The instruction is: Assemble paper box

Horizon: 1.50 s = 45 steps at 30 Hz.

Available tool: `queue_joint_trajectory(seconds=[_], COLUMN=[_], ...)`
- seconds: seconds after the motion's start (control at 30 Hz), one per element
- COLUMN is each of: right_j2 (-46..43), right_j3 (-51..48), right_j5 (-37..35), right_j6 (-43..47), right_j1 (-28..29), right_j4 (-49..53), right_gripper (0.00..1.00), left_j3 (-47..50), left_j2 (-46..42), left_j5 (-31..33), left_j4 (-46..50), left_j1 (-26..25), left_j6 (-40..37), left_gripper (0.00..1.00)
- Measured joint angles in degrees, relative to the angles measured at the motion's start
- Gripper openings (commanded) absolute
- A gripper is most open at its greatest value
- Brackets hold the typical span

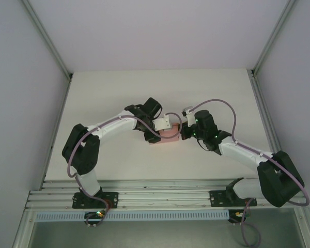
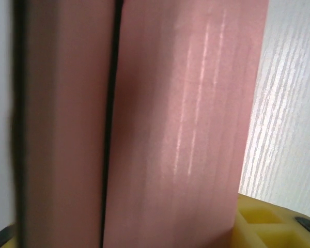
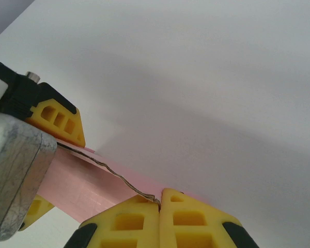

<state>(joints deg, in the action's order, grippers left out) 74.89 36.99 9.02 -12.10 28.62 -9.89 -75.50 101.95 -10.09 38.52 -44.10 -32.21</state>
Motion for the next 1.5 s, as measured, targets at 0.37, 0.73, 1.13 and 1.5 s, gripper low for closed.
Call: queue_joint_trajectory(seconds=[0.37, 0.73, 1.13, 1.5], right_j2=[0.85, 3.78, 1.16, 1.60], right_j3=[-2.64, -2.36, 2.62, 3.56], right_j5=[-13.03, -17.31, -14.62, -2.19], right_j6=[-0.04, -6.08, -9.35, -18.34], right_j1=[5.64, 6.93, 5.31, -1.81], right_j4=[-6.84, -11.37, 2.86, 3.93], right_gripper=[0.00, 0.00, 0.00, 0.00], left_j3=[0.00, 0.00, 0.00, 0.00], left_j2=[0.00, 0.00, 0.00, 0.00], left_j5=[0.33, 0.70, 0.55, 0.04], left_j4=[-0.55, -1.20, -1.95, -3.89], left_j1=[0.33, 0.31, -0.31, -0.55], left_j6=[1.18, 2.03, 1.99, 1.99], left_gripper=[0.50, 0.49, 0.49, 0.49])
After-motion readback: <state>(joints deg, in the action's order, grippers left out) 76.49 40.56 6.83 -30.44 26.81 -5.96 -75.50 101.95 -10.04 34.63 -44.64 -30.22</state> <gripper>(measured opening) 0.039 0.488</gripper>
